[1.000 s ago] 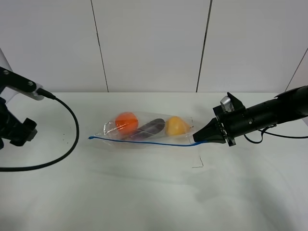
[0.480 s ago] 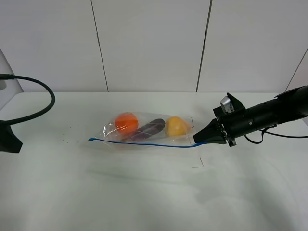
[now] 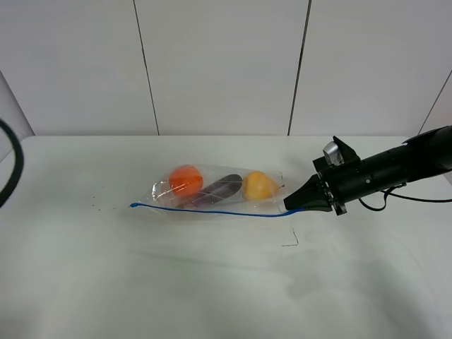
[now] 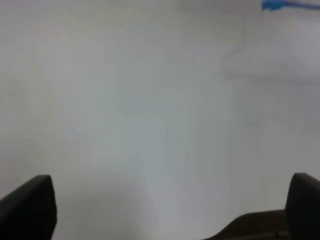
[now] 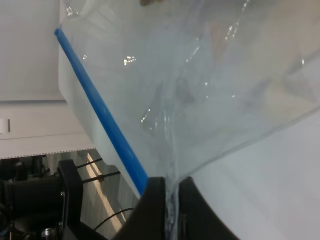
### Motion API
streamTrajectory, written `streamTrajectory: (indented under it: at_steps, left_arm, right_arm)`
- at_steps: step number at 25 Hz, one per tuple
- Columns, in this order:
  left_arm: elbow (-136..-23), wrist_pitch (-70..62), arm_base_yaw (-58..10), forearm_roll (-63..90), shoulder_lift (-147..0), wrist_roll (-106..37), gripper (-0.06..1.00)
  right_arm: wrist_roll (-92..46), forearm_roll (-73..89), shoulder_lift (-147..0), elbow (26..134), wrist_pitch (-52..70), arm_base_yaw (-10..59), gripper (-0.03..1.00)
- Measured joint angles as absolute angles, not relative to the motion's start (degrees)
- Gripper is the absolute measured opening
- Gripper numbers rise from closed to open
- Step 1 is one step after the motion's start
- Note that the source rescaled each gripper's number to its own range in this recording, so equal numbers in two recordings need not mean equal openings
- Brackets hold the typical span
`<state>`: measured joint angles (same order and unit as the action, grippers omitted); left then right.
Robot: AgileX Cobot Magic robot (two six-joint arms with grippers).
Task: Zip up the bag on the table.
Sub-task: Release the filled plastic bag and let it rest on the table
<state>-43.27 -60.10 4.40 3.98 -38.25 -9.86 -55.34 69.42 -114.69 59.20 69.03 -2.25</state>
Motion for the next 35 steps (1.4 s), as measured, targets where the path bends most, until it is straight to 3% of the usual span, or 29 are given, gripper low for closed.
streamTrajectory:
  at_steps: [9, 17, 35]
  left_arm:
    - [-31.5, -60.6, 4.4, 3.9, -19.2, -8.4, 0.99]
    - [-28.7, -60.7, 4.4, 3.9, -5.8, -8.0, 0.99]
    - [-28.6, -60.8, 4.4, 3.9, 0.1, -7.7, 0.99]
  right_arm:
    - [-55.4, 69.2, -114.7, 59.2, 69.0, -2.2, 0.0]
    - [-55.4, 69.0, -114.7, 59.2, 69.0, -2.2, 0.0]
    - [-55.5, 68.9, -114.7, 59.2, 69.0, -2.2, 0.0]
